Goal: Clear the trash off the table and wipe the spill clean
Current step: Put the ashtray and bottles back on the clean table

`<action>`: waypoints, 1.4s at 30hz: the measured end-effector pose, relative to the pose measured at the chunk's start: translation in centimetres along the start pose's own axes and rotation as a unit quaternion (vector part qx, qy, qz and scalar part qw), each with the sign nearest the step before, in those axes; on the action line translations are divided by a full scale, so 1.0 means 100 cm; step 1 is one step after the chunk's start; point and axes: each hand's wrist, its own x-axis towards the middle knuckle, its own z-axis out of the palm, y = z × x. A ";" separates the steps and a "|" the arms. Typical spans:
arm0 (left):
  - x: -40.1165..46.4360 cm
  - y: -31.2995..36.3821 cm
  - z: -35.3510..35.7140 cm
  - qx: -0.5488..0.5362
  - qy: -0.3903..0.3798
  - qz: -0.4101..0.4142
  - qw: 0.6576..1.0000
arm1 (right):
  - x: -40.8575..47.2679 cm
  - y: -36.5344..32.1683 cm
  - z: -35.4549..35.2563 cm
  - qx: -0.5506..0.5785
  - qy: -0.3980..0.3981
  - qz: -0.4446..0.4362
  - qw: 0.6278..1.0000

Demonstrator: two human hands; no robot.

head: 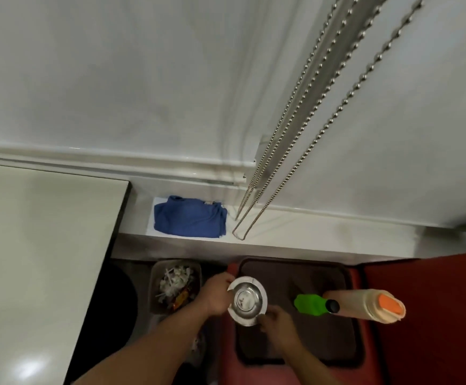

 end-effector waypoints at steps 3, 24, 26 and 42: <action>-0.037 0.016 -0.039 -0.015 0.040 0.008 0.999 | -0.027 -0.042 0.001 -0.027 -0.019 -0.055 0.998; -0.350 -0.046 -0.250 -0.132 0.359 -0.031 0.923 | -0.234 -0.292 0.160 -0.046 -0.249 -0.210 0.944; -0.368 -0.074 -0.251 -0.118 0.373 -0.061 0.918 | -0.249 -0.294 0.185 -0.072 -0.265 -0.215 0.937; -0.440 -0.159 -0.215 -0.098 0.402 -0.156 0.897 | -0.298 -0.251 0.266 -0.226 -0.298 -0.232 0.898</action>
